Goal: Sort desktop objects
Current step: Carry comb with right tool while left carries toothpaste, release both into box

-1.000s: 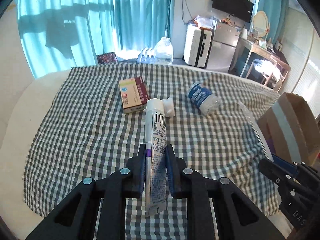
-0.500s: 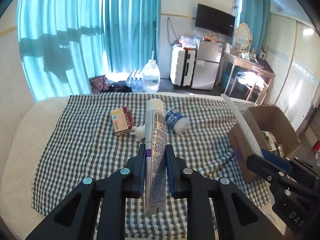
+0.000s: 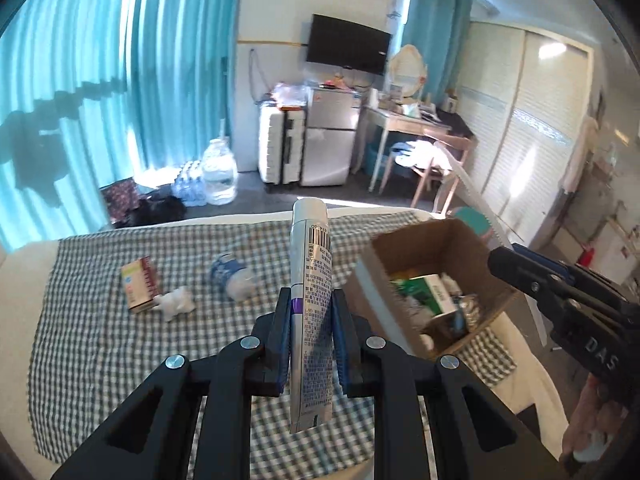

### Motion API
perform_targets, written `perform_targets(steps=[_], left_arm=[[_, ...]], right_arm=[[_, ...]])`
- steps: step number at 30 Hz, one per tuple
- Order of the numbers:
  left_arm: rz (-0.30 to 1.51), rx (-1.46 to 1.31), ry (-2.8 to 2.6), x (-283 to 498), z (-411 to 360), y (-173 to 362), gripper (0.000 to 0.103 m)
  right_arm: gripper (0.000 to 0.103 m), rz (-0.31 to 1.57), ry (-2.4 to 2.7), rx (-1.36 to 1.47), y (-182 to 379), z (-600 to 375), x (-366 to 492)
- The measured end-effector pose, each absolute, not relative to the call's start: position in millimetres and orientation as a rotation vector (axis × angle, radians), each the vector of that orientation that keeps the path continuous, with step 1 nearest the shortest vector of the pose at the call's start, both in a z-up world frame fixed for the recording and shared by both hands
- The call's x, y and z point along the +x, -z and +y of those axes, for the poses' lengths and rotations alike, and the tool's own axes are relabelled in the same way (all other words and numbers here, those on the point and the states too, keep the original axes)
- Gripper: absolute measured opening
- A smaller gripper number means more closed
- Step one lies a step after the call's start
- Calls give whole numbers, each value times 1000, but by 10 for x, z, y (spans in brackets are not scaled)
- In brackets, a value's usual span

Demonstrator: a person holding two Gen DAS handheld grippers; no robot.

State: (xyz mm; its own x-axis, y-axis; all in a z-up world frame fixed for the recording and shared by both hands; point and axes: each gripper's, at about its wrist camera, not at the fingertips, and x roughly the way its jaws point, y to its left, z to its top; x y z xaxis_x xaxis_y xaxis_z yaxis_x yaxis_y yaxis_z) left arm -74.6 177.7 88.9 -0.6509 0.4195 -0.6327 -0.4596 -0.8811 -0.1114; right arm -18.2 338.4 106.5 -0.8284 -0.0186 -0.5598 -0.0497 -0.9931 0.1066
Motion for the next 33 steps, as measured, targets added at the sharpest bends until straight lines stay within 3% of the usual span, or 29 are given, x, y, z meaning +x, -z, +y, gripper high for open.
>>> perform_targets(steps=[7,20,22,23,24,25,33], left_arm=[[134,-934,-2344,-810,2645,-672,18],[238,-1063,-2174,-1325,3894,94,18],[273,-1063,-2176,-1365,3973,131,26],[301,-1072,-2169,-1373,3994,145,53],[342,-1079,-2196,-1365,3995,154,86],[364,-1068,-2238,-1348,3963,147,95],[393,-1036,-2392,-1175,3307,-29,97]], right_arm=[[26,264,-2821,-940,-890,4301,-230],[26,432,-2628,-1089,108,5427,-873],[27,441,-2619,-1053,135,5525,-907],[30,419,-2601,-1020,105,5531,-918],[47,388,-2577,-986,71,5531,-907],[62,365,-2564,-960,39,5515,-892],[63,361,-2600,-847,-325,5204,-583]])
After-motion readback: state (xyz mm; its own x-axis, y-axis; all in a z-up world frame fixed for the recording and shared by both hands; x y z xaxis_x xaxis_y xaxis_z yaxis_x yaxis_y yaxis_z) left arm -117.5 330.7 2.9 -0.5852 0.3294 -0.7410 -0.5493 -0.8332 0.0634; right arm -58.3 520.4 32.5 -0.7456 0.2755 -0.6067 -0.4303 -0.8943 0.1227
